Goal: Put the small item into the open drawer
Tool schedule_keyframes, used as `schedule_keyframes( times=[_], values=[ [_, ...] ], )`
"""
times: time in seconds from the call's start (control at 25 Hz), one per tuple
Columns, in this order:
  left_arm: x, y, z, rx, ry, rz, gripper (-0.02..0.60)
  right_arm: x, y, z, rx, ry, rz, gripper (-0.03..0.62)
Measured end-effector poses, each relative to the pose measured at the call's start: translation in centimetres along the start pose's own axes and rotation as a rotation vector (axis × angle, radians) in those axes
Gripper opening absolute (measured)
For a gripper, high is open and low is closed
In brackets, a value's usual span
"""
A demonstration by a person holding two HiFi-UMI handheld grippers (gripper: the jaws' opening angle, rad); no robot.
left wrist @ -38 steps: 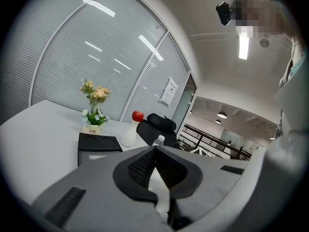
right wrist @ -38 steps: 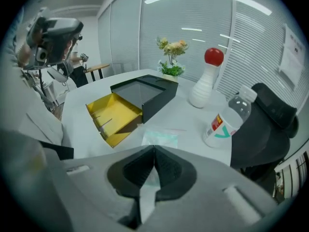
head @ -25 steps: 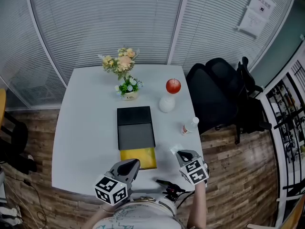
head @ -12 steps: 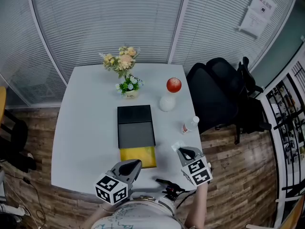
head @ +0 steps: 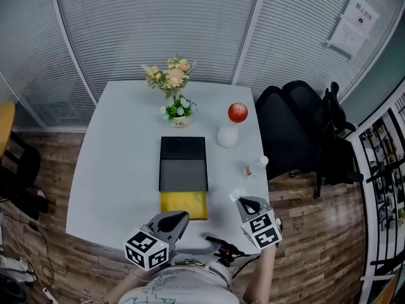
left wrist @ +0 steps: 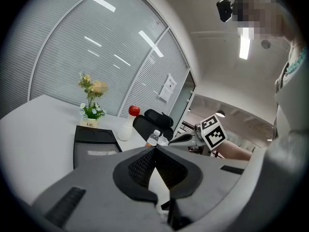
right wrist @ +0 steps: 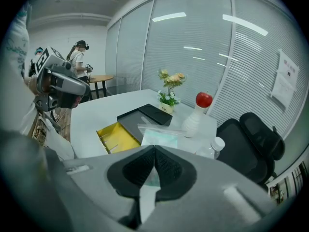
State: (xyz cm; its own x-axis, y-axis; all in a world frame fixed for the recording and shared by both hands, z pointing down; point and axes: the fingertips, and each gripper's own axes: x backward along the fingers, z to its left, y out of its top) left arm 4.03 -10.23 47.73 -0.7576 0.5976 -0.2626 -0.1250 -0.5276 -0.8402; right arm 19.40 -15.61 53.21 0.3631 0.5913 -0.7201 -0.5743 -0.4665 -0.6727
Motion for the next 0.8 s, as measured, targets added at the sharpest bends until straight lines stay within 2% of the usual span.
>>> schedule_keyframes(
  times=[0.12, 0.36, 0.56, 0.8],
  values=[
    [0.2, -0.2, -0.5, 0.003, 0.022, -0.022, -0.003, 0.2, 0.1, 0.0, 0.033, 0.016, -0.027, 0.005],
    [1.3, 0.0, -0.5, 0.034, 0.115, -0.125, -0.003, 0.9, 0.1, -0.6, 0.105, 0.039, -0.055, 0.005],
    [2.5, -0.3, 0.1, 0.045, 0.184, -0.152, -0.003, 1.1, -0.4, -0.7, 0.151, 0.069, -0.045, 0.005],
    [3.8, 0.1, 1.3, 0.098, 0.193, -0.179, -0.003, 0.8, -0.1, 0.3, 0.15, 0.082, -0.041, 0.005]
  ],
)
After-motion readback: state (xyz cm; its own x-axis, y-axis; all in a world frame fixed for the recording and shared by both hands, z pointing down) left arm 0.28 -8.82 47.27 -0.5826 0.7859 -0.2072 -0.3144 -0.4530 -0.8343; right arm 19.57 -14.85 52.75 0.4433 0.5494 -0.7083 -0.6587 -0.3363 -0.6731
